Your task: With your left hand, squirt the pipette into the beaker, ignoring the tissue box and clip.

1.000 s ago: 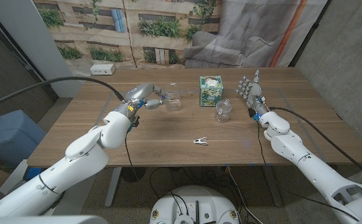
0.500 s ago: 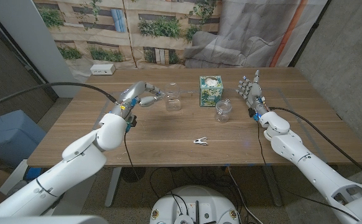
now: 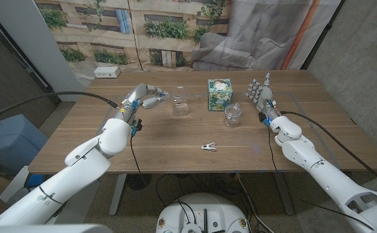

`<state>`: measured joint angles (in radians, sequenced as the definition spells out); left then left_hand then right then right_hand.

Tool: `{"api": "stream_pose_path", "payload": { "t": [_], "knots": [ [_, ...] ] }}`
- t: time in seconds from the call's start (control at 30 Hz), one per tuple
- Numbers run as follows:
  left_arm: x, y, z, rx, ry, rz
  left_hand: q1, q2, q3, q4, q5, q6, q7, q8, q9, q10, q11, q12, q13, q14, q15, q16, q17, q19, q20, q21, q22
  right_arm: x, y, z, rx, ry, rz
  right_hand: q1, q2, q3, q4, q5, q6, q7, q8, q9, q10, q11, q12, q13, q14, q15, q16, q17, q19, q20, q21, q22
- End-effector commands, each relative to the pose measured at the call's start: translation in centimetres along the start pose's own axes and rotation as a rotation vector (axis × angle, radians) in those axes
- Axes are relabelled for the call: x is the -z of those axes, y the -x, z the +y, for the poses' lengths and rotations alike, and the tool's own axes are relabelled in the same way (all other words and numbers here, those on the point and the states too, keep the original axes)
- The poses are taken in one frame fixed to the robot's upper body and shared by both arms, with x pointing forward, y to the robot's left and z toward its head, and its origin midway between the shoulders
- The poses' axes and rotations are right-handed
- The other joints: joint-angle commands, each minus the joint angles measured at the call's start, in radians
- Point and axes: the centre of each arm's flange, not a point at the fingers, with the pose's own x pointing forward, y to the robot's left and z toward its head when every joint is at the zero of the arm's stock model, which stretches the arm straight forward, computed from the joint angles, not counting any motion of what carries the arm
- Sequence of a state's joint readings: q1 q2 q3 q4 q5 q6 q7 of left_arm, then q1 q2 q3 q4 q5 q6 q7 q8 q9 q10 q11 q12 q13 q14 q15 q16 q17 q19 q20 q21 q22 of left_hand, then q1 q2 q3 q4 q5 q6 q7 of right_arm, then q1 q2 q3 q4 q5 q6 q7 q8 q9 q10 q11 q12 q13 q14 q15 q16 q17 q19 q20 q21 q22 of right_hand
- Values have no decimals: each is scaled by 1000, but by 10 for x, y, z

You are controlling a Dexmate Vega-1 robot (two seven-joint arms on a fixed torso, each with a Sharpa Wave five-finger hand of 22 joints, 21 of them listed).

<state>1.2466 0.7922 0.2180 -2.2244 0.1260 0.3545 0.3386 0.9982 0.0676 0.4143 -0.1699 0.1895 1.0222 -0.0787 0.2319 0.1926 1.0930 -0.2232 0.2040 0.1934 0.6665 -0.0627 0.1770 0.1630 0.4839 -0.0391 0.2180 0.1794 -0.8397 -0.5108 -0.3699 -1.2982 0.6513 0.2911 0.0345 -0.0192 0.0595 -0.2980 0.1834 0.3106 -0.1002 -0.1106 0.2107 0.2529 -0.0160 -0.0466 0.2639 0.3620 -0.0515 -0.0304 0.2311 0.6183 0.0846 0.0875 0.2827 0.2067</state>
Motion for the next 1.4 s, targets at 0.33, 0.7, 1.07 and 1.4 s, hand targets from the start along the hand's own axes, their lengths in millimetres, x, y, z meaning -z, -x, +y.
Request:
{"api": "stream_pose_path", "payload": {
  "t": [0.33,0.7,1.07,1.4],
  "knots": [
    [2,-9,6,0,151,13,-21,-8,-3,7,-1,-11,2,-12,5,-13,1,-4,1,8,-120,-4,1,-1,5,-2,2,0,0,0,0,0,0,0,58,-8,-1,5,2,-9,6,2,-3,-3,3,3,-5,-85,6,4,4,-1,6,5],
    [1,-8,15,-13,179,1,-34,-16,-7,9,-2,-19,6,-17,5,-21,2,-7,1,4,-117,-5,0,-4,7,-4,2,0,0,0,0,0,0,0,58,-8,-1,5,1,-8,6,2,-2,-3,3,3,-6,-84,6,5,4,-1,6,5],
    [-2,-11,23,-30,186,2,-46,-23,-11,9,-3,-25,8,-21,5,-29,2,-9,0,2,-117,-4,1,-5,8,-5,2,0,0,0,0,0,0,0,58,-8,-1,5,2,-9,7,2,-3,-4,3,3,-6,-84,6,4,3,0,6,5],
    [-4,-17,29,-42,201,-21,-54,-26,-12,9,-3,-31,9,-24,5,-36,2,-10,0,1,-118,-4,1,-6,9,-5,2,0,0,0,0,0,0,0,59,-8,-1,5,1,-9,6,2,-6,-3,2,3,-6,-85,6,5,4,-1,6,5]
  ]
}}
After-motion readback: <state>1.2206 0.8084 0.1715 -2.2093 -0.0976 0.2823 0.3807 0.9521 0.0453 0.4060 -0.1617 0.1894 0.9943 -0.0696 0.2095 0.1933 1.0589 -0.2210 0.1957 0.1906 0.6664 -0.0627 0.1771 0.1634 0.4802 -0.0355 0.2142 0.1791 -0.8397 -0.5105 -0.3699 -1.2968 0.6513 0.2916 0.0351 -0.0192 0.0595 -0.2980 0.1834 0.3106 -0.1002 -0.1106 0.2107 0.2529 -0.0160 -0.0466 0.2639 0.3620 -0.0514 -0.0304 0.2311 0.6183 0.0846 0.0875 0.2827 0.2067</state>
